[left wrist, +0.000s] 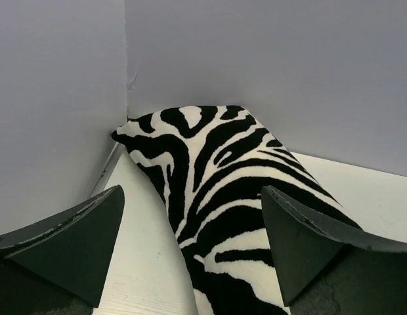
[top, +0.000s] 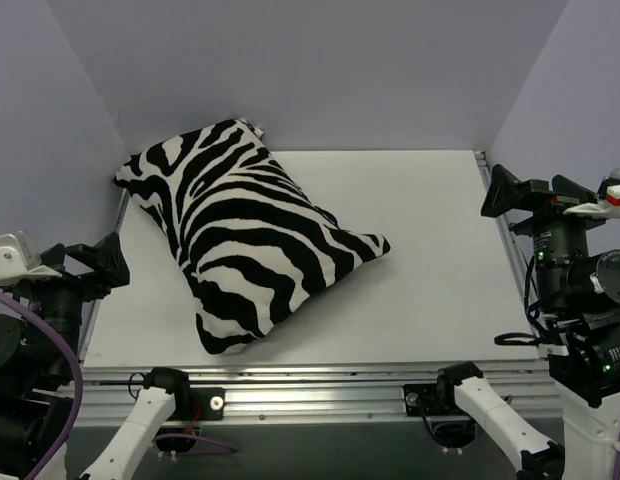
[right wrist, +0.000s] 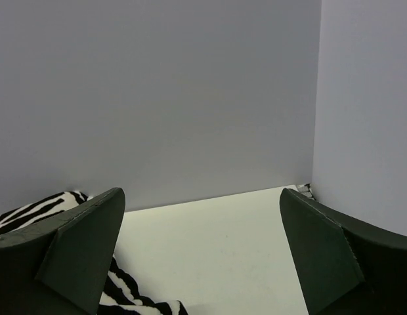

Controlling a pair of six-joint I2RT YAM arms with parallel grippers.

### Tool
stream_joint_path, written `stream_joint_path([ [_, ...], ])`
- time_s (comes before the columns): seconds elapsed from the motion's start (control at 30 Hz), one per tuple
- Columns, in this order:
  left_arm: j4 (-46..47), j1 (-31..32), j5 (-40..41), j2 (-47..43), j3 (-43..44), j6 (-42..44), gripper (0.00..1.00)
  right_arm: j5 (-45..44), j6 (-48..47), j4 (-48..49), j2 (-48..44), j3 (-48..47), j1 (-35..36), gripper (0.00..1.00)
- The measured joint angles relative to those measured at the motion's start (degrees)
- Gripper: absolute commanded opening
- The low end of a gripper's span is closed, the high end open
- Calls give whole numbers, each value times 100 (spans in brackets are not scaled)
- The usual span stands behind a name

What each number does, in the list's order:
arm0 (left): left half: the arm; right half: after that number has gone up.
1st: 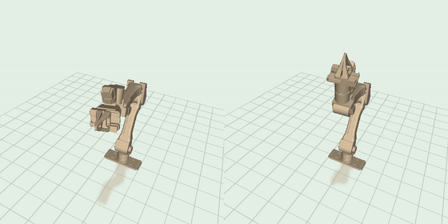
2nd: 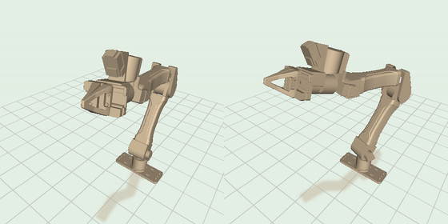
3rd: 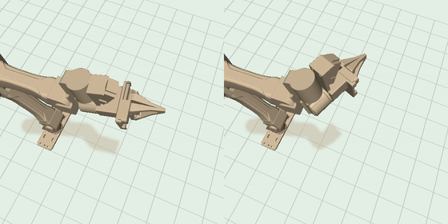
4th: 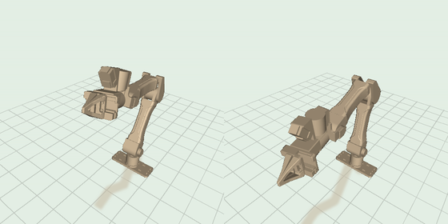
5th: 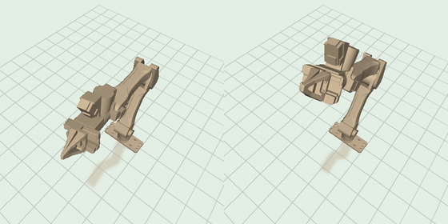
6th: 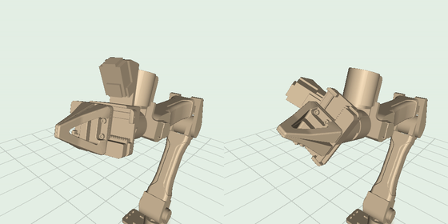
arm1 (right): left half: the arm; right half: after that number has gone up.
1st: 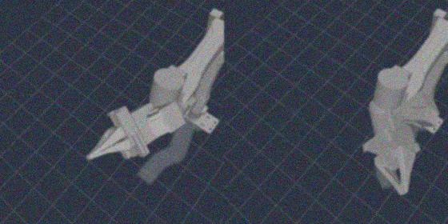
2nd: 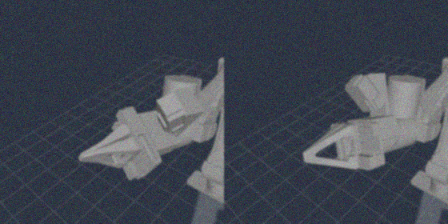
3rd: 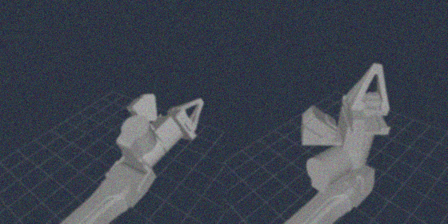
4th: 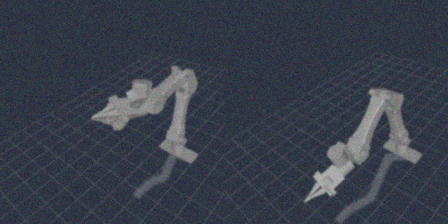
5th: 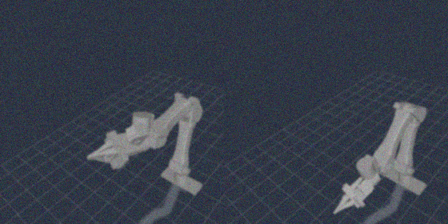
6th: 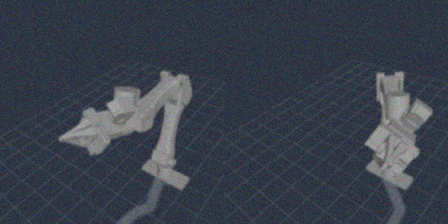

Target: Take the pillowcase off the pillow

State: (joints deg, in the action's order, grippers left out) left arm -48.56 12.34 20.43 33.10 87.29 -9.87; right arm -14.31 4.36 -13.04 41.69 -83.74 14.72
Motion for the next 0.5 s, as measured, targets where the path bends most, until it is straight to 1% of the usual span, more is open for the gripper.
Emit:
stream_joint_path([
  [0.17, 35, 0, -70, 37, -240, -129, 94, 284, 299, 0, 310, 22, 0, 100],
  [0.27, 39, 0, -186, 199, -409, -282, 94, 761, 557, 7, 726, 79, 0, 100],
  [0.37, 44, 0, -387, 457, -721, -483, 94, 1502, 852, 35, 1460, 118, 0, 100],
  [0.5, 76, 0, -752, 1014, -1351, -857, 94, 2382, 1161, 122, 2743, 116, 0, 100],
])
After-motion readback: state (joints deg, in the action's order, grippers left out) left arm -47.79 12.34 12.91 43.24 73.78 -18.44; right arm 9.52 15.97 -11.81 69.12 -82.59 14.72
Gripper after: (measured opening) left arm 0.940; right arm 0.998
